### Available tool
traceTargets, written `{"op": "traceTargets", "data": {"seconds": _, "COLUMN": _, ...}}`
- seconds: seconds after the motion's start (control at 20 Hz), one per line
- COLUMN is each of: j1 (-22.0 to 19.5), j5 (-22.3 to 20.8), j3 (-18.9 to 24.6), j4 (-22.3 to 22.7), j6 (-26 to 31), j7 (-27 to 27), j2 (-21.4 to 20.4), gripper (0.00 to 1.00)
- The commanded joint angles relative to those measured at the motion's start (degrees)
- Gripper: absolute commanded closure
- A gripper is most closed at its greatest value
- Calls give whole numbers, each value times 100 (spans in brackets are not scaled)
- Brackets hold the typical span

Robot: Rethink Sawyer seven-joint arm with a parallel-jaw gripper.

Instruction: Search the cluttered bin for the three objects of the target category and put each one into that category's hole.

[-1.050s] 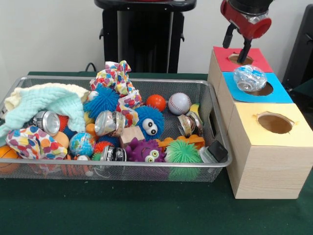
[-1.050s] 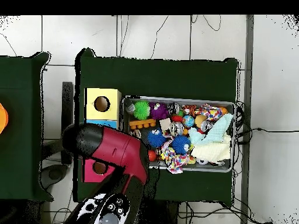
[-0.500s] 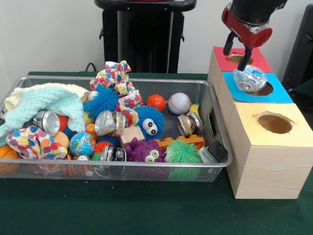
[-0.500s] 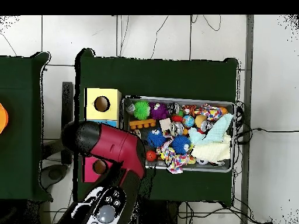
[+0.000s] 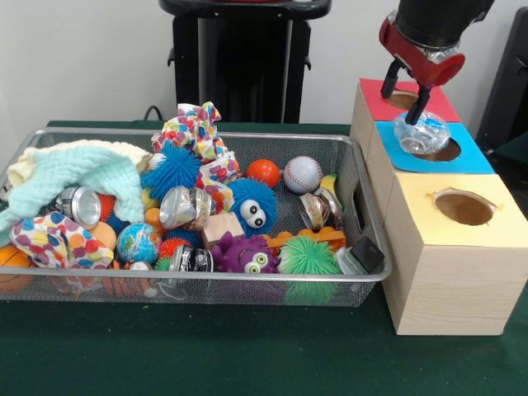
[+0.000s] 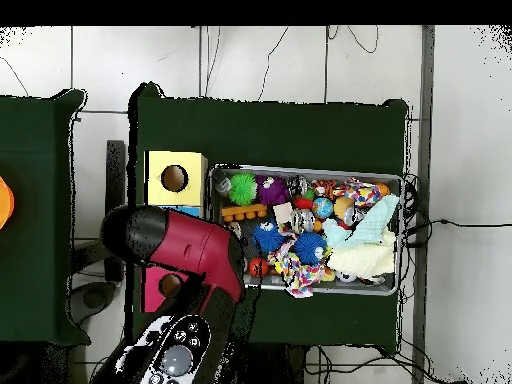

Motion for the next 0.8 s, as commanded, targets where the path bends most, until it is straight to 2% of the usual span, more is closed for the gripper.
{"op": "traceTargets", "data": {"seconds": 0.05, "j1": -62, "j5": 188, "j3": 508, "j4": -119, "j6": -513, "j7": 1274, "j2": 238, "gripper": 0}}
{"op": "traceTargets", "data": {"seconds": 0.3, "j1": -125, "j5": 197, "j3": 548, "j4": -105, "j6": -587, "j7": 1201, "j2": 304, "gripper": 0}}
{"op": "traceTargets", "data": {"seconds": 0.55, "j1": -242, "j5": 388, "j3": 822, "j4": -25, "j6": -1109, "j7": 1121, "j2": 571, "gripper": 0}}
{"op": "traceTargets", "data": {"seconds": 0.8, "j1": -341, "j5": 563, "j3": 1048, "j4": 15, "j6": -1135, "j7": 1034, "j2": 659, "gripper": 0}}
